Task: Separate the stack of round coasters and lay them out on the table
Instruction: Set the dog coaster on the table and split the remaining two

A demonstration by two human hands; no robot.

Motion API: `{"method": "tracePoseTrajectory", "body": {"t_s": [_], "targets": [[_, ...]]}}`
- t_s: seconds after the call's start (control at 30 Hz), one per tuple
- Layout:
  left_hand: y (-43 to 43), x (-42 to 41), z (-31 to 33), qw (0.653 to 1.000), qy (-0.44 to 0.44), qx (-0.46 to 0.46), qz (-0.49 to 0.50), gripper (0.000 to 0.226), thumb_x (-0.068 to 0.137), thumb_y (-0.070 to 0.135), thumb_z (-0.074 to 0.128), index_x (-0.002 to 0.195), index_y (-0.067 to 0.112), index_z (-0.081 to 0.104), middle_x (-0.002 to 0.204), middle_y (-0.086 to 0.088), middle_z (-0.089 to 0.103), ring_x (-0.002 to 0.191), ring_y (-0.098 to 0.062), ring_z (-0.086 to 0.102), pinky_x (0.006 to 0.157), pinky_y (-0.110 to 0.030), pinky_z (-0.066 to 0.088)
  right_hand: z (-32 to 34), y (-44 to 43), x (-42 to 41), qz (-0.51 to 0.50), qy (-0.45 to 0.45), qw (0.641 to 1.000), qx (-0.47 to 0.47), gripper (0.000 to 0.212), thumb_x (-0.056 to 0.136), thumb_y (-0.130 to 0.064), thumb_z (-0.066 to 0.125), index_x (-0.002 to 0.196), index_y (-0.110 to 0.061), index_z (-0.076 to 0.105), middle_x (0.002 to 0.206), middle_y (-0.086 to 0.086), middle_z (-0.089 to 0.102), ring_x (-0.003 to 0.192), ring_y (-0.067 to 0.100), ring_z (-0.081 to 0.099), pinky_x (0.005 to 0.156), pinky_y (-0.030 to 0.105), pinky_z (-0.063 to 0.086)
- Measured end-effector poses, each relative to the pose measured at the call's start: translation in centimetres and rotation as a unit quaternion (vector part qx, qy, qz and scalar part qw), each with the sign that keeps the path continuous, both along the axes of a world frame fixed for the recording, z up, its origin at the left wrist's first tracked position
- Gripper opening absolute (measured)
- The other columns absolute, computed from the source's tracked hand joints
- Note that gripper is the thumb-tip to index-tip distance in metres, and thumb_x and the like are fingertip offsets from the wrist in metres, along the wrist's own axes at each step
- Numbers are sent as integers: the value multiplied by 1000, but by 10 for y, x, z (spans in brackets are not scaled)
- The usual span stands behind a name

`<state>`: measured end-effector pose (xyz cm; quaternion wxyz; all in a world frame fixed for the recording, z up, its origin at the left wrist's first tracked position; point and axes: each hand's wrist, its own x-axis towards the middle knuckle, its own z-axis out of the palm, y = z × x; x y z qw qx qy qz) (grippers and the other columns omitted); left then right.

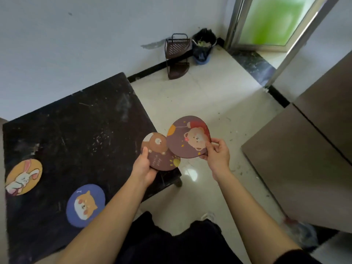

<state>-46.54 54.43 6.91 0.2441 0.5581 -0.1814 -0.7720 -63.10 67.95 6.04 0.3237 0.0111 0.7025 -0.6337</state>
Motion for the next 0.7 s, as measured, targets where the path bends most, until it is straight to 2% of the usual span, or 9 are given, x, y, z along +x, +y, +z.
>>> {"method": "tracePoseTrajectory", "body": {"t_s": [0.1, 0.2, 0.33, 0.57, 0.7], "targets": [[-1, -9, 3, 999, -23, -23, 34, 36, 104, 13, 45, 139, 9, 53, 134, -19, 63, 114, -31, 63, 99, -48, 49, 12, -22, -28, 45, -3, 999, -16, 11, 97, -13, 58, 95, -24, 57, 90, 13, 71, 70, 18, 70, 53, 24, 56], [-18, -8, 2, 995, -46, -27, 79, 38, 101, 6, 48, 139, 7, 53, 134, -21, 63, 121, -34, 61, 107, -52, 45, 17, -54, -40, 92, -4, 995, -26, 6, 98, -16, 58, 98, -22, 58, 88, 14, 69, 68, 18, 68, 52, 23, 55], [-53, 3, -4, 987, -74, -15, 145, 38, 99, 7, 51, 137, 8, 55, 132, -19, 65, 118, -32, 62, 106, -51, 46, 19, -104, -45, 152, -1, 988, -16, 11, 99, -13, 56, 110, -13, 57, 86, 13, 68, 66, 18, 67, 53, 22, 55], [-129, 36, -24, 962, -50, 30, 268, 43, 98, 6, 52, 141, 6, 49, 136, -20, 61, 118, -32, 61, 102, -48, 49, 1, -192, -38, 237, 25, 970, 48, 11, 99, -13, 55, 107, -21, 56, 95, 16, 69, 67, 21, 68, 57, 27, 58], [-170, 54, -35, 924, -11, 45, 379, 42, 98, 7, 50, 141, 9, 50, 133, -16, 62, 114, -30, 62, 92, -44, 52, -22, -246, -28, 302, 60, 947, 87, 14, 99, -16, 54, 112, -18, 58, 90, 11, 68, 60, 19, 68, 58, 29, 60]]}}
